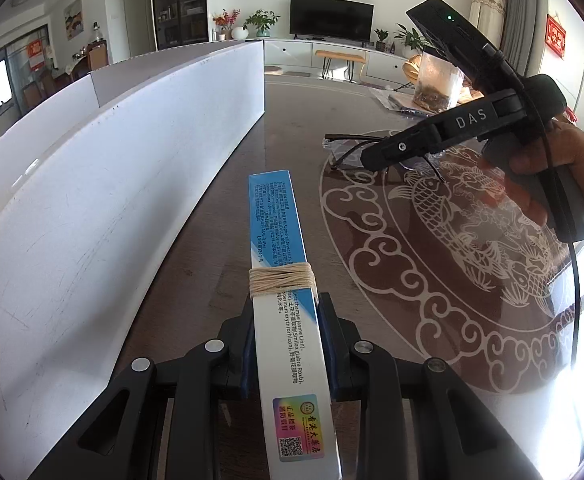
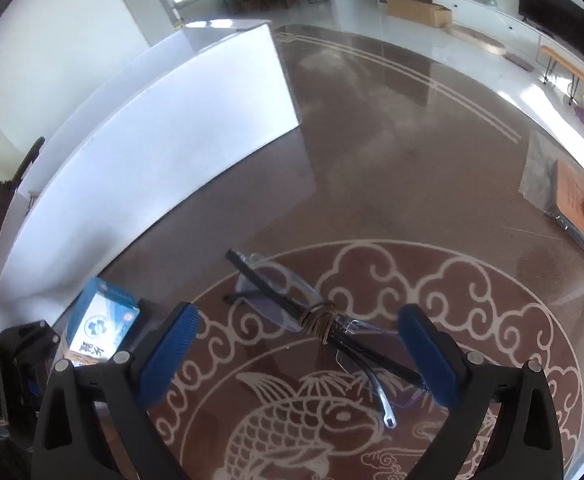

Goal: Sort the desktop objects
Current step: 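Close the right gripper on the eyeglasses bridge and lift them, then carry the medicine box and eyeglasses over the cardboard tray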

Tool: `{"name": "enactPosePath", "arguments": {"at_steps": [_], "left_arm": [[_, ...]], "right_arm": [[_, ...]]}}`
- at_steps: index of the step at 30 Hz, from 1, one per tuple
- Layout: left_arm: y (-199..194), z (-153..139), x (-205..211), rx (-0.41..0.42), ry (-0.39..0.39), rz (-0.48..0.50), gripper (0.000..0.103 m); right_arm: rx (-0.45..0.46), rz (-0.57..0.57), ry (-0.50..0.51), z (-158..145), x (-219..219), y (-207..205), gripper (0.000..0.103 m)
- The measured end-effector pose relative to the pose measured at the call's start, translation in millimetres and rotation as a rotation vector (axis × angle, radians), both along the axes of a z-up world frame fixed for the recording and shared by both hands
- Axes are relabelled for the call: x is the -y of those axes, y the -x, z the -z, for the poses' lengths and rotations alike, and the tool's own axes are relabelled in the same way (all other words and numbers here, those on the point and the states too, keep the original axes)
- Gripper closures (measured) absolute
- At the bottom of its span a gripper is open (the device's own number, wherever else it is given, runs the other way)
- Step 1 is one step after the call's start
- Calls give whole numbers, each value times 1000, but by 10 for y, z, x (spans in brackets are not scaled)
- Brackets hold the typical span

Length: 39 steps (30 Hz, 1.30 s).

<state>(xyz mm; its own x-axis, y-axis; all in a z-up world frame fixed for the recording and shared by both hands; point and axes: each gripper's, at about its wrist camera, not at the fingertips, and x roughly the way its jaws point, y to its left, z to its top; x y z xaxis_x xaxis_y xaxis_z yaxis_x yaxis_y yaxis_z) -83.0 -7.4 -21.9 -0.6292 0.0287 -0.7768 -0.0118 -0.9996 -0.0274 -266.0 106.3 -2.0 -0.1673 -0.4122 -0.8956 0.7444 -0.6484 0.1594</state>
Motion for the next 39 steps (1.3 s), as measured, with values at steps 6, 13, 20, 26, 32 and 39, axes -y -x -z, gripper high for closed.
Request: {"name": "enactPosePath", "arguments": {"at_steps": [6, 13, 20, 26, 32, 39], "left_arm": [[-14, -1, 34, -1, -17, -1, 77], [-81, -2, 20, 0, -18, 18, 77], [-424, -9, -129, 0, 16, 88, 77], [-462, -23, -110, 1, 6, 93, 77], [-554, -22, -103, -11, -3, 116, 75], [-482, -21, -125, 9, -7, 128, 46]], "right_arm": [[-147, 71, -79, -85, 43, -258, 89], [-143, 192, -29, 27, -398, -1170, 90], [-213, 348, -25, 109, -991, -2346, 90], [-262, 440, 30, 102, -1163, -2692, 86], [-285, 448, 23, 117, -1066, -2592, 52], [-273, 418, -2, 141, -1016, -2483, 43]]}}
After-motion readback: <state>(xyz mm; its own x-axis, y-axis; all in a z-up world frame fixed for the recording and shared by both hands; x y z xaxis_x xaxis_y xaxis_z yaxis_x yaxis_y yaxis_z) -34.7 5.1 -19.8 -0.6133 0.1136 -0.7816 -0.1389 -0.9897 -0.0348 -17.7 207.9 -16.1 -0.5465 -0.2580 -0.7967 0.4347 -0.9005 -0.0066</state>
